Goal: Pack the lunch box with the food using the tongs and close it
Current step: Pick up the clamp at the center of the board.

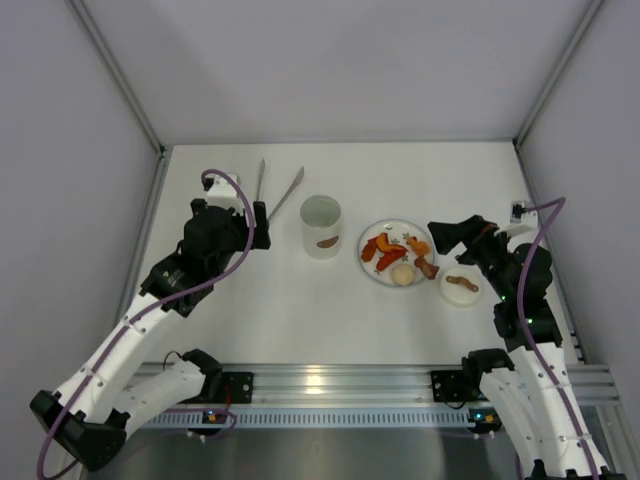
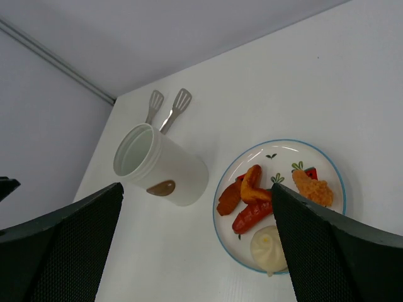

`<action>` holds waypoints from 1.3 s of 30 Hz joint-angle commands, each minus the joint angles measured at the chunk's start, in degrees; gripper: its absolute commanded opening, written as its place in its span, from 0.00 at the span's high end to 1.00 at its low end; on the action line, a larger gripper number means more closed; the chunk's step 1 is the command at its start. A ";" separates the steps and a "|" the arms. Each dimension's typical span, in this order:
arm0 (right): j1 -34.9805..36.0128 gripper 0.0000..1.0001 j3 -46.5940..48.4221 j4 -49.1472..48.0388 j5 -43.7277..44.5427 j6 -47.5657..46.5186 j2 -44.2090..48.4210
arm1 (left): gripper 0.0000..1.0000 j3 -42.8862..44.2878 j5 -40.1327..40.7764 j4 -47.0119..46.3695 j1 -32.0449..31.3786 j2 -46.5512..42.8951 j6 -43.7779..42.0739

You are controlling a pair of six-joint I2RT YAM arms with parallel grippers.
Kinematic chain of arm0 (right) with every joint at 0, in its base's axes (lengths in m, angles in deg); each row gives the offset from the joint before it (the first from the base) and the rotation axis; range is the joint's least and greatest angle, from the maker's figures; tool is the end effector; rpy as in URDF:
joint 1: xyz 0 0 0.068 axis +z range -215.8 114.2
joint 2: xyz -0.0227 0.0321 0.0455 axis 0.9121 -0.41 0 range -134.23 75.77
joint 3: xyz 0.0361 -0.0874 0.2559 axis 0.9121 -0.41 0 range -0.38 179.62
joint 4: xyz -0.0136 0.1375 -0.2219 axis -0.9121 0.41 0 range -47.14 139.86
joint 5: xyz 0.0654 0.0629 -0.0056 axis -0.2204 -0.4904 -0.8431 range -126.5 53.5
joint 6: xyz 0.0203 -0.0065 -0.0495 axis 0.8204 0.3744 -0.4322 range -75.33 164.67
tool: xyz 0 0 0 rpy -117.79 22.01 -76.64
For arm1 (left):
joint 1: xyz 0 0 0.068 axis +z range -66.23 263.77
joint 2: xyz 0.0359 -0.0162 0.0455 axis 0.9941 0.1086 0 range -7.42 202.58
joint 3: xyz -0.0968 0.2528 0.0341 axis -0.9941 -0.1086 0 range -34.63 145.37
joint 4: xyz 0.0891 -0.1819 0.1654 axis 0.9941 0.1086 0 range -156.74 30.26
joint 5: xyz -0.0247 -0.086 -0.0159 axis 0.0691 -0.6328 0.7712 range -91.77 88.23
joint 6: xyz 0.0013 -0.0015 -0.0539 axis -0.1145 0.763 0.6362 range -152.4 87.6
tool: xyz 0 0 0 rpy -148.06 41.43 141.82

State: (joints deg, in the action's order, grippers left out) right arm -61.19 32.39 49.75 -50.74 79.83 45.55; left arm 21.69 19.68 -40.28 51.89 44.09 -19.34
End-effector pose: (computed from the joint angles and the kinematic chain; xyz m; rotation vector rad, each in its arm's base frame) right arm 0.1409 0.0202 0.3091 0.2555 1.6764 0.7291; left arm 0.1720 -0.0915 0.3609 0.0699 1.9235 -0.1611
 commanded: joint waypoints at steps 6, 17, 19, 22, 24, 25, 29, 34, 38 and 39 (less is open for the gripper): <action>-0.91 0.00 3.61 0.49 0.62 -0.70 -0.54 | 0.01 -0.33 -0.62 -3.69 -0.20 -0.35 -0.93; -0.91 0.01 4.58 3.56 4.04 -0.97 -0.98 | 0.01 -0.42 -1.24 -3.61 -0.11 0.09 -0.93; -0.91 0.01 5.19 4.70 5.01 -1.67 -1.16 | 0.01 -0.24 -1.50 -3.78 -0.11 0.17 -1.02; -0.91 0.00 6.16 6.55 5.45 -2.55 -1.77 | 0.01 -0.07 -3.08 -3.61 -0.11 0.96 -0.93; -0.91 0.00 6.16 6.90 5.45 -2.55 -1.95 | 0.01 0.29 -4.48 -3.26 -0.20 1.84 -0.93; -0.91 0.01 6.16 6.90 5.45 -2.55 -1.95 | 0.01 0.37 -4.66 -2.91 -0.11 2.19 -0.93; -0.91 0.01 5.81 7.34 5.28 -3.16 -2.30 | 0.01 1.78 -0.46 -1.77 -0.11 5.35 1.87; -1.00 0.01 5.46 7.08 5.19 -2.90 -2.39 | 0.01 13.98 5.86 2.28 1.02 19.22 4.52; -0.91 0.01 5.90 6.99 4.05 -2.29 -2.74 | 0.01 22.51 -1.03 1.85 6.20 33.79 3.73; -0.91 0.01 5.64 6.73 3.52 -1.94 -2.74 | 0.01 23.74 -2.11 1.41 7.61 35.49 3.90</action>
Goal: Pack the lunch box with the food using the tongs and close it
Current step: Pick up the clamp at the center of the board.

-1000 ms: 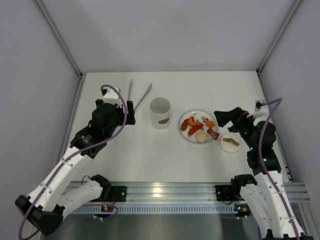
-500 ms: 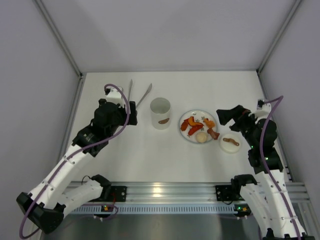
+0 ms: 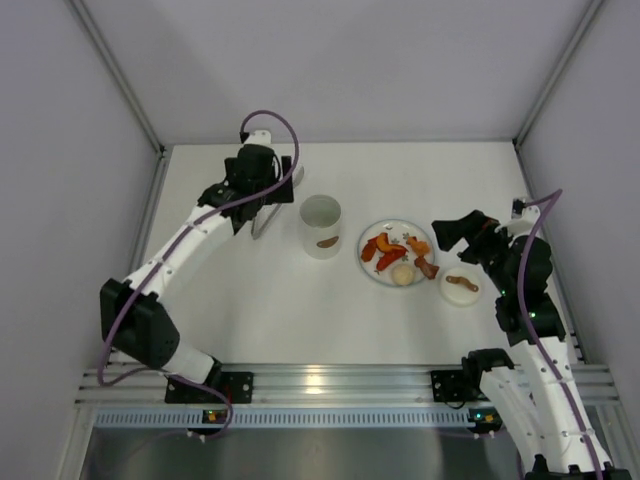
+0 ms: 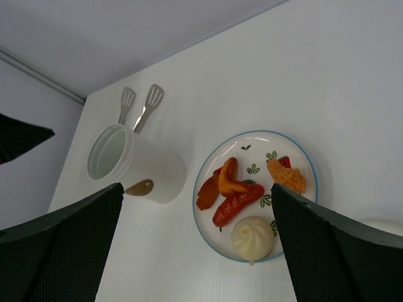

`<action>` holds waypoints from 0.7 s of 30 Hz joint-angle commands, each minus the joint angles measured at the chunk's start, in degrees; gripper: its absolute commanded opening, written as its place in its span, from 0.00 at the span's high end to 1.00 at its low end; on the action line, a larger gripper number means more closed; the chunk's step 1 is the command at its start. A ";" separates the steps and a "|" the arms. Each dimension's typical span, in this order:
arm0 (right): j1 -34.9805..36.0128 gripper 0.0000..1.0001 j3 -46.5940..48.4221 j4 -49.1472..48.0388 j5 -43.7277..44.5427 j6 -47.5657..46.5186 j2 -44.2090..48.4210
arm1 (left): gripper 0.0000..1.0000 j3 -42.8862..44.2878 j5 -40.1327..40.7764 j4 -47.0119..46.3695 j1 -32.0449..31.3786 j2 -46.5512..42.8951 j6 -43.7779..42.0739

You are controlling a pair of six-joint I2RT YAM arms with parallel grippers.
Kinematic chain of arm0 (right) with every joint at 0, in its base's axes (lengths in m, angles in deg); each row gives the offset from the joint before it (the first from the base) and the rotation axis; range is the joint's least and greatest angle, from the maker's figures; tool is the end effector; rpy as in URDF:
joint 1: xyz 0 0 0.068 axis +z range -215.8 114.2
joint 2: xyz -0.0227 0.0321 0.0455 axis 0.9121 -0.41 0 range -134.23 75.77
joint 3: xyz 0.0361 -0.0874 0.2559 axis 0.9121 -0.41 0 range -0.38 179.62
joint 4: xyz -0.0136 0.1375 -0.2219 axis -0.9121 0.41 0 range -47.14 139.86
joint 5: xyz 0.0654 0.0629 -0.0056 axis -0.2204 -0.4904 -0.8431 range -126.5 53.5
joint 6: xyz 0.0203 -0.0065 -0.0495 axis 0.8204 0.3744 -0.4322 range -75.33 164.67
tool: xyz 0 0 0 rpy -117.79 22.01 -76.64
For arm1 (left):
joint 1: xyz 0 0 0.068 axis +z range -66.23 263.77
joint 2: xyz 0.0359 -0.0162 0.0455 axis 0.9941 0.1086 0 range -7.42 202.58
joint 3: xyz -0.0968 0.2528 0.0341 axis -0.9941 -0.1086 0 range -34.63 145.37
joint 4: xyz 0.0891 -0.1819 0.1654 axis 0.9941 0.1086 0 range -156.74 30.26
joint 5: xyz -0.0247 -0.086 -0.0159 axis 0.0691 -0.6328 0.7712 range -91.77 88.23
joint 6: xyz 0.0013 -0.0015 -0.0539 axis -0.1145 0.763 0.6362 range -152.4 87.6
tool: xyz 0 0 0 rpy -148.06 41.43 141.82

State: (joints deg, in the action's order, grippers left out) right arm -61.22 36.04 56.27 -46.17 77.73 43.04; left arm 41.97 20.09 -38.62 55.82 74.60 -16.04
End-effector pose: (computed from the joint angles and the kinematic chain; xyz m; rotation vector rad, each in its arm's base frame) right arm 0.1451 0.0176 0.3135 0.3138 1.7517 0.6251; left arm 0.2908 -0.1391 0.3524 -0.0046 2.1097 -0.0494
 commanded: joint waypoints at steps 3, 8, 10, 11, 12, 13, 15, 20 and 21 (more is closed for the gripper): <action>-0.97 0.01 2.07 0.21 -2.98 -0.18 -0.75 | 0.01 6.19 -9.72 -2.45 11.92 10.69 1.92; -0.89 0.01 1.90 -0.05 -2.19 -1.51 -1.02 | 0.01 5.93 -18.08 -8.34 15.81 17.73 0.44; -0.89 0.01 1.63 -0.84 -3.50 -0.81 -1.55 | 0.01 5.58 -19.93 -10.09 15.82 20.62 -0.62; -0.89 0.01 1.37 -1.36 -4.03 -0.37 -1.89 | 0.01 5.58 -20.11 -11.41 15.82 21.68 -0.89; -0.97 0.00 1.19 -2.15 -4.56 -0.10 -2.33 | 0.01 5.58 -20.63 -11.94 15.82 22.48 -1.50; -0.89 0.01 1.11 -2.51 -5.00 0.51 -2.60 | 0.01 5.58 -20.90 -12.47 15.73 24.31 -1.77; -0.97 0.01 1.02 -2.95 -5.36 0.69 -2.86 | 0.01 5.84 -21.51 -14.14 15.82 26.77 -2.47; -0.89 0.01 0.58 -2.86 -5.18 0.60 -2.60 | 0.01 7.07 -20.03 -15.11 15.82 30.47 -4.40; -0.89 0.00 0.40 -2.95 -5.18 0.52 -2.51 | 0.01 7.68 -19.41 -14.76 15.90 31.18 -4.75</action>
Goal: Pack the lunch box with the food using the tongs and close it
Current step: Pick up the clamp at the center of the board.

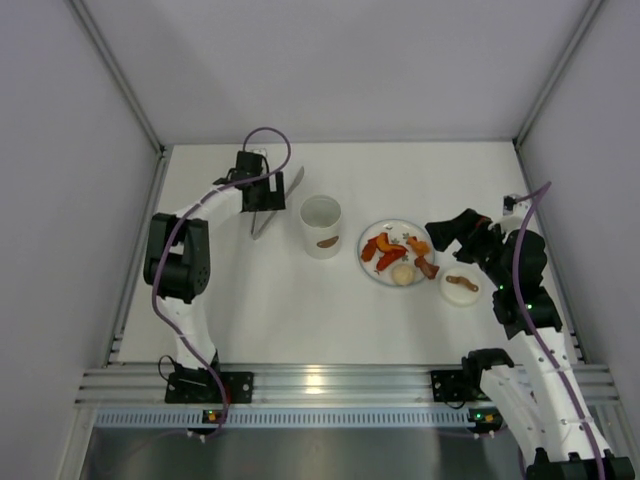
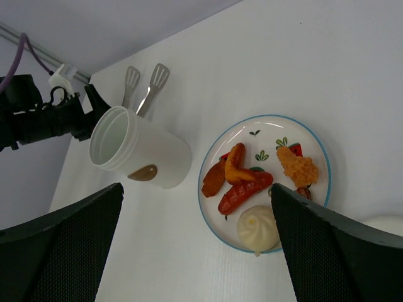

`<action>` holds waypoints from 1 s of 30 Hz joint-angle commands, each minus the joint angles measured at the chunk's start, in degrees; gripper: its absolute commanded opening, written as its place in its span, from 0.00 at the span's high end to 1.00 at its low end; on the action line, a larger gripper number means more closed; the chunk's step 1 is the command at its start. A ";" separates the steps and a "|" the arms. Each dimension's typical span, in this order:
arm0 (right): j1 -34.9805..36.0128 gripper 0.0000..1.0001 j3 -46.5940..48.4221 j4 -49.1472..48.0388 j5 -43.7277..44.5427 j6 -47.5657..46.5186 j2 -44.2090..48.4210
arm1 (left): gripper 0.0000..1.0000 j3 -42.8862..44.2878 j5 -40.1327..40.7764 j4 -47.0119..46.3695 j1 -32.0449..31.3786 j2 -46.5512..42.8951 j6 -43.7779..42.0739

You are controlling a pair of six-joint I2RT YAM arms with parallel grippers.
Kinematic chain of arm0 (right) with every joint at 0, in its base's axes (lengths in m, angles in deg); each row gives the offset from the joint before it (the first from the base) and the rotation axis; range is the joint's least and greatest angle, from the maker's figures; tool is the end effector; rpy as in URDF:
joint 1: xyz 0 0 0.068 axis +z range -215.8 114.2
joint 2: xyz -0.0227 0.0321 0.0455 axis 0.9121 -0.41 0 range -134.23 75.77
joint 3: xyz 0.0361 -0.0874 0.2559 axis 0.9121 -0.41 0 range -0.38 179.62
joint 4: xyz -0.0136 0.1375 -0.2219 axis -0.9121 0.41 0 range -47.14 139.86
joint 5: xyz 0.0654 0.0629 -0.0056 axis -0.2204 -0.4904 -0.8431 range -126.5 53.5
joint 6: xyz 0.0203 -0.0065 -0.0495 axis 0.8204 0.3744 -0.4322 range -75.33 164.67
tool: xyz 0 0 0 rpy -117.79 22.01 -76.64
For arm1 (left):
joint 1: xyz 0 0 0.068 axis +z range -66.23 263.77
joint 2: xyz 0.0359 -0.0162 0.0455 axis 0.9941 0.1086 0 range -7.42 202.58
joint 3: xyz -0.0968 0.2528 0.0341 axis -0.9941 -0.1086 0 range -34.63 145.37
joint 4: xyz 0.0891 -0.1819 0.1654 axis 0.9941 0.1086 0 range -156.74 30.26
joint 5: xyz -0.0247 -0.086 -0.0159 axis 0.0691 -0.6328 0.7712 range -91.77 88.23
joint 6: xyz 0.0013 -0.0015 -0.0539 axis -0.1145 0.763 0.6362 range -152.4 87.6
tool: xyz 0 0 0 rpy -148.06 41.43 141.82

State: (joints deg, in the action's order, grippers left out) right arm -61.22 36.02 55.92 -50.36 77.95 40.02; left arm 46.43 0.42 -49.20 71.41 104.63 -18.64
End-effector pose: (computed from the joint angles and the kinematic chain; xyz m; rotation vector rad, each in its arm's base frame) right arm 0.1548 0.0210 0.3073 0.2795 1.8125 0.6859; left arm 0.4229 -0.0911 0.2013 -0.0472 2.4231 -0.1621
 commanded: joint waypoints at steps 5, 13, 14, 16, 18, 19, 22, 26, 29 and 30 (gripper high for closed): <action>-0.89 0.01 0.25 -2.16 -0.99 0.03 0.77 | 0.01 6.57 1.85 -3.48 0.32 5.19 -4.44; -0.97 0.00 0.86 -1.20 -0.46 -1.11 0.77 | 0.01 10.00 3.51 -2.77 0.32 10.20 -4.79; -0.89 0.01 0.78 -1.02 -0.28 -1.20 0.85 | 0.01 10.35 3.60 -2.69 0.32 10.55 -4.71; -0.98 0.01 0.69 -0.58 -0.02 -1.64 0.85 | 0.01 10.61 3.60 -2.42 0.41 11.61 -4.53; -0.97 0.01 0.34 -0.58 0.16 -1.64 0.86 | 0.01 10.61 3.52 -2.25 0.58 12.05 -3.83; -0.89 0.00 0.25 -0.75 0.16 -1.46 0.85 | 0.02 10.53 3.43 -2.25 0.58 12.31 -3.57; -0.89 0.00 -0.02 -0.93 0.07 -1.37 0.77 | 0.07 10.18 3.16 -1.90 0.76 12.49 -2.78; -0.89 0.01 -0.45 -1.11 0.07 -1.20 0.68 | 0.22 8.95 2.38 -2.07 1.20 12.23 -1.02; -0.89 0.01 -0.54 -1.19 -0.28 -0.76 0.85 | 0.34 7.72 1.15 -1.98 1.29 11.61 0.65; -0.89 0.00 -0.46 -1.19 -0.28 -0.67 0.94 | 0.35 7.28 0.88 -2.16 1.29 10.92 1.00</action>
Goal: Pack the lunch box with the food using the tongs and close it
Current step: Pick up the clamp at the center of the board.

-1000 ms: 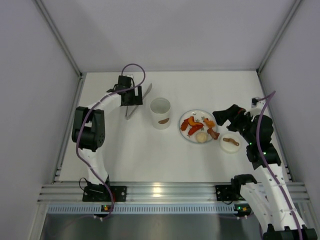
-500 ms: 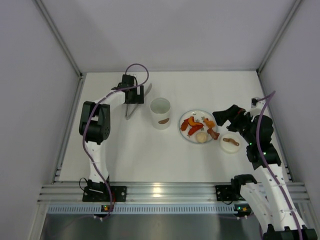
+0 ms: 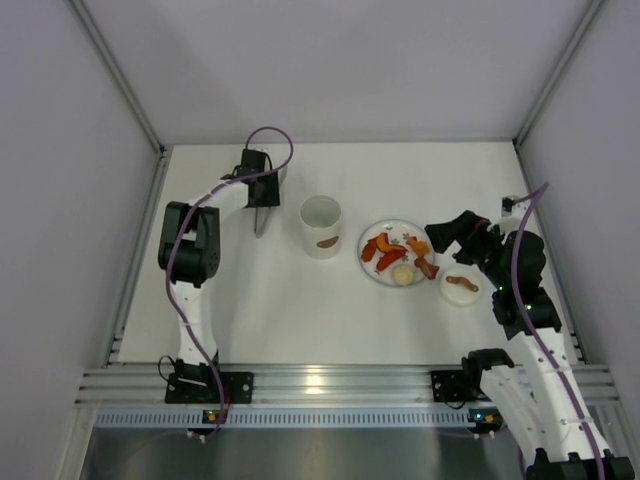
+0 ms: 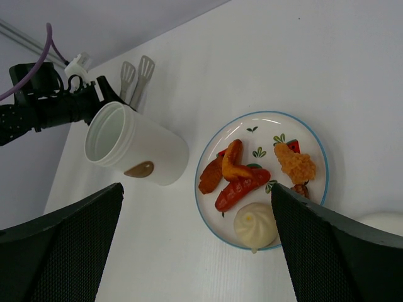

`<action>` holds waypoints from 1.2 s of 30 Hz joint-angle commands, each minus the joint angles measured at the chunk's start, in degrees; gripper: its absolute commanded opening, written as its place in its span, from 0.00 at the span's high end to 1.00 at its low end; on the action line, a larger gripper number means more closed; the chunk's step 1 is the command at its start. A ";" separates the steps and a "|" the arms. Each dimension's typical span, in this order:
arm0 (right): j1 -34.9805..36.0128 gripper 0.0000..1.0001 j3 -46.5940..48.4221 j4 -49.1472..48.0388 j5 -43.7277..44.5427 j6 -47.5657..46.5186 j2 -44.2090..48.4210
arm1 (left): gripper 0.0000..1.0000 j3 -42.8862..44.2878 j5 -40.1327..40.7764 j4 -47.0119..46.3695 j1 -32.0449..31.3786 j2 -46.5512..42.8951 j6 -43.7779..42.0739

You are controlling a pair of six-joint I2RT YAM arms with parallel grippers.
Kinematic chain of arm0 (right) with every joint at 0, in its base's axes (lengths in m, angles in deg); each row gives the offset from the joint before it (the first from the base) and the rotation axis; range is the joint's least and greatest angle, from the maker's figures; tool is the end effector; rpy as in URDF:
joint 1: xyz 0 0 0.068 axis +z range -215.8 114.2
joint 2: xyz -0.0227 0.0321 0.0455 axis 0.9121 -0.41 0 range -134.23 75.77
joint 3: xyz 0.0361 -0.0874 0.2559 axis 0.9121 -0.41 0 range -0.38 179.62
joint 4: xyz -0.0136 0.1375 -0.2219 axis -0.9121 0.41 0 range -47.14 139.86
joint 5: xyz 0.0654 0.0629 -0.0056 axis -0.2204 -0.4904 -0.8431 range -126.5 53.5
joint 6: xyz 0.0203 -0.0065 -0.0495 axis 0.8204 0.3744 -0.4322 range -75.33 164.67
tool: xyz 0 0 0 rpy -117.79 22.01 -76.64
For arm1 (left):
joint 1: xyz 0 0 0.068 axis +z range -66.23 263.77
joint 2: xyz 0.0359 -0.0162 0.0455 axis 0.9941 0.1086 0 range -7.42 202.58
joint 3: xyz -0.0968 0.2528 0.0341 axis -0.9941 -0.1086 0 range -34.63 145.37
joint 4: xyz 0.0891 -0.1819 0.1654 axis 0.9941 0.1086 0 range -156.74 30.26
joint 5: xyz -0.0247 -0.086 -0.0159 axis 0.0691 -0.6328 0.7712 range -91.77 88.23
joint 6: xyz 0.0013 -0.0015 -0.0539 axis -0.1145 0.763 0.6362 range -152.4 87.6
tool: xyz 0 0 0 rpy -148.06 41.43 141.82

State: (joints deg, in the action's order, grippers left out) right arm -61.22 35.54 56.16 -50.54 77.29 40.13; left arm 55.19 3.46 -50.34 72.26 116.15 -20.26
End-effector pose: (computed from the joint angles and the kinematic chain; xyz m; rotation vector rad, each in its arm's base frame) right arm 0.1546 0.0211 0.3041 0.2701 1.8237 0.6796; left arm 0.4643 -0.0911 0.1632 -0.0539 2.4420 -0.0722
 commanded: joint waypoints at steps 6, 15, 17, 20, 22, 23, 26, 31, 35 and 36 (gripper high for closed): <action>-0.89 0.00 0.46 -1.61 -0.46 0.78 0.92 | 0.45 -6.06 -4.18 -3.13 0.43 -3.94 5.96; -0.89 0.00 0.99 -1.35 -0.99 0.69 0.92 | 0.52 -10.89 -4.80 -4.19 0.35 -6.85 8.25; -0.89 0.00 0.99 -1.35 -0.90 0.69 0.83 | 0.51 -11.33 -4.71 -4.10 0.26 -7.29 9.13; -0.89 0.01 0.99 -1.08 -0.90 0.69 0.83 | 0.43 -11.86 -3.83 -3.92 -0.09 -7.90 9.30; -0.89 0.01 0.90 -1.08 -0.99 0.78 0.92 | 0.38 -11.60 -3.22 -3.31 -0.18 -7.90 8.86; -0.89 0.01 0.82 -1.00 -0.99 0.69 0.92 | 0.37 -11.42 -3.13 -2.96 -0.27 -7.73 8.43; -0.98 0.01 0.73 -0.99 -0.99 0.95 1.27 | 0.36 -10.90 -2.43 -1.99 -0.36 -7.55 7.11; -0.98 0.00 0.55 -0.82 -0.99 0.95 1.45 | 0.35 -8.53 0.21 1.43 -0.45 -6.59 4.82; -0.89 0.01 0.29 -1.00 -0.90 1.39 1.53 | 0.35 -7.12 3.64 4.42 -1.32 -5.80 2.89; -0.89 0.01 0.20 -1.08 -0.99 1.39 1.62 | 0.35 -6.94 4.95 4.69 -1.50 -5.71 2.54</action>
State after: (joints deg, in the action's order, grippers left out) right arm -61.22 35.52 56.16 -51.15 78.04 40.89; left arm 46.49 4.33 -50.08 71.38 109.83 -15.47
